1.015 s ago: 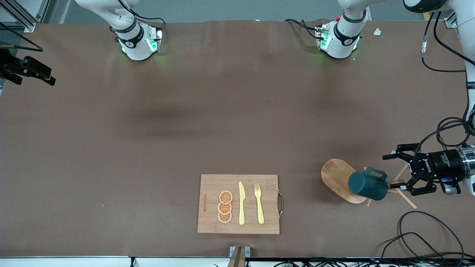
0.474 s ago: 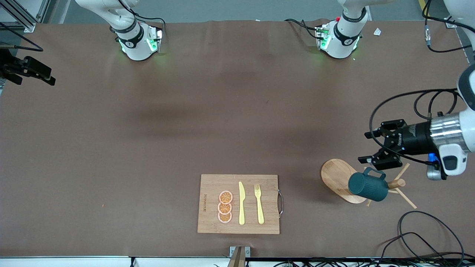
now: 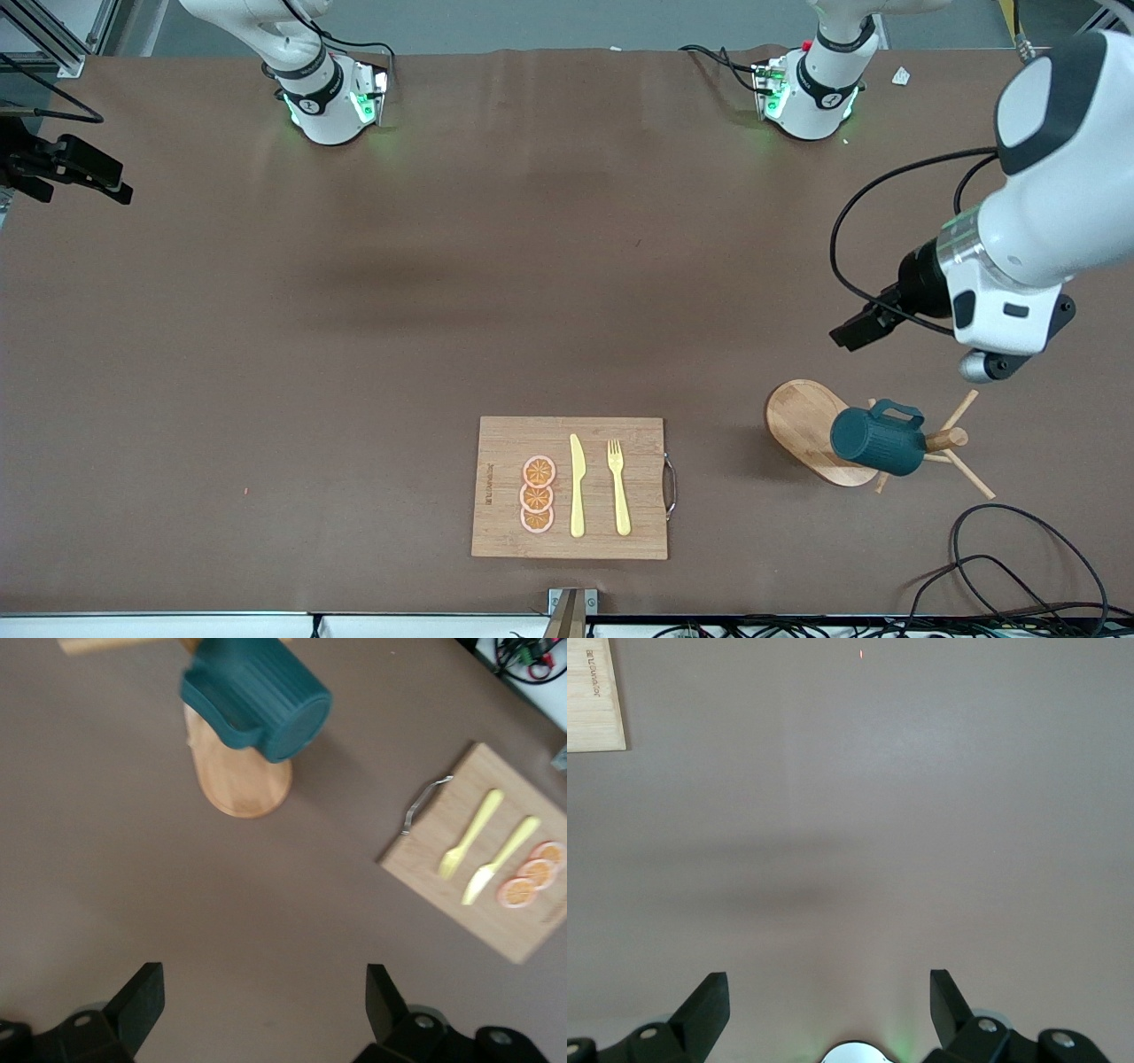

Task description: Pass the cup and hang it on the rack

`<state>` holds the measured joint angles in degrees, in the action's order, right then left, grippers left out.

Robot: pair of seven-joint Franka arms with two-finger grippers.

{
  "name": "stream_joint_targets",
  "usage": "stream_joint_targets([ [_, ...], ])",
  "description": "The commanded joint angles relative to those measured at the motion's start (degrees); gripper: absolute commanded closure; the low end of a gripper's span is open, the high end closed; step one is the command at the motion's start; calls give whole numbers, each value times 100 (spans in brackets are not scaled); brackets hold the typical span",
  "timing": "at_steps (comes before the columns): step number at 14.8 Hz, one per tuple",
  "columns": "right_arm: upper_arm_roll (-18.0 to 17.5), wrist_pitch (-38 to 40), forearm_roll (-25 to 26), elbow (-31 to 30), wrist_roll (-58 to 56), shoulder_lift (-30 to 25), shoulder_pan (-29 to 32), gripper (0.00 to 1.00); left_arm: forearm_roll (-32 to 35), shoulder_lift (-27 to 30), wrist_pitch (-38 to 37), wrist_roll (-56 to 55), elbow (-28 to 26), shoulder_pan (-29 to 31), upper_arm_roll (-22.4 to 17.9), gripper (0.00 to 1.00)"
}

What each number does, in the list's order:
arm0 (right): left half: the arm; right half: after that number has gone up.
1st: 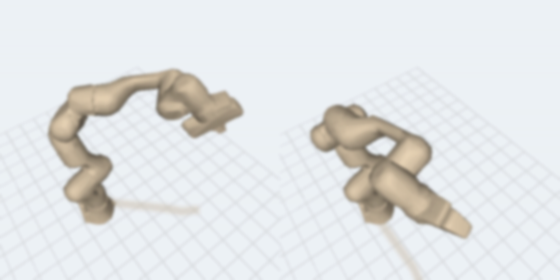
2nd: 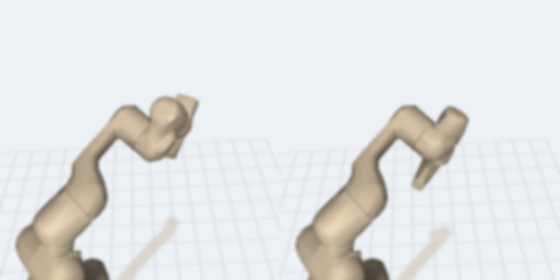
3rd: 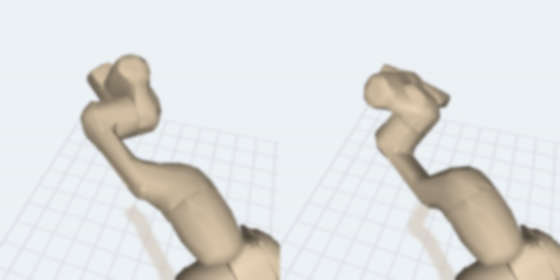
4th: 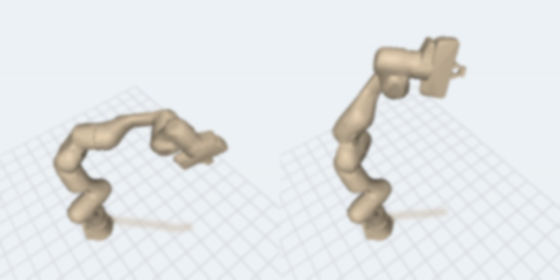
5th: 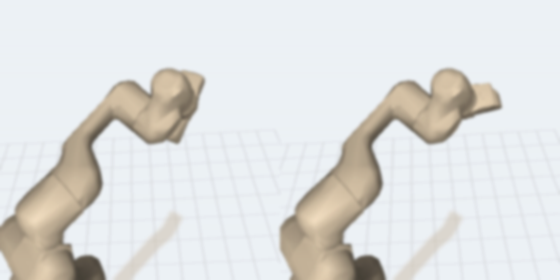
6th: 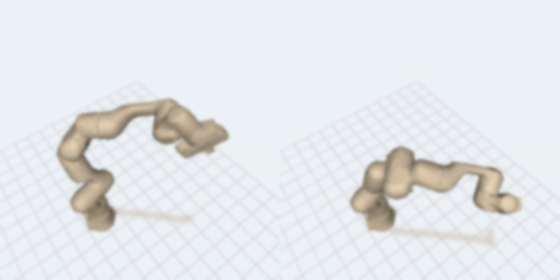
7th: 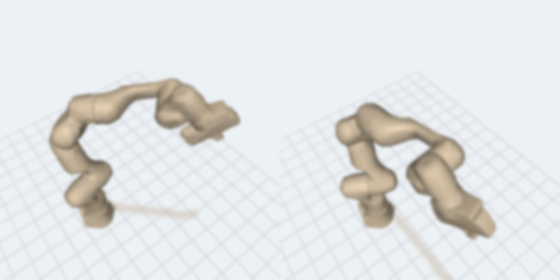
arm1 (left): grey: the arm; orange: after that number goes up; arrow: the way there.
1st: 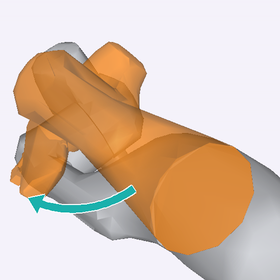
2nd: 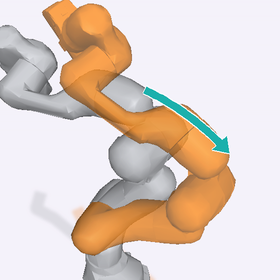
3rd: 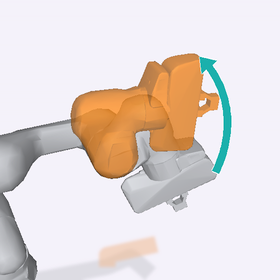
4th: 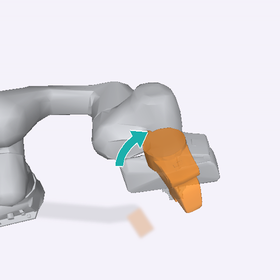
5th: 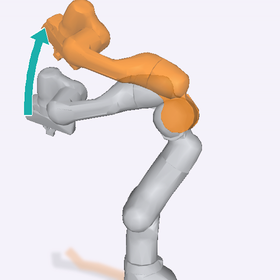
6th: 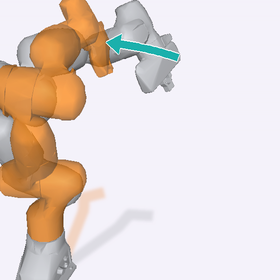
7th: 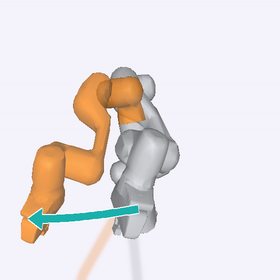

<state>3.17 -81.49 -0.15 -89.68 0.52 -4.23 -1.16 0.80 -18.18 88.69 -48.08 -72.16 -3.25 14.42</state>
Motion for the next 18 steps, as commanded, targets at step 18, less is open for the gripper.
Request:
stream_joint_targets([
  [18,-36,-25,50,-181,-61,-183,46,0,35,2203,-415,4130,-1624,52,-1267,0],
])
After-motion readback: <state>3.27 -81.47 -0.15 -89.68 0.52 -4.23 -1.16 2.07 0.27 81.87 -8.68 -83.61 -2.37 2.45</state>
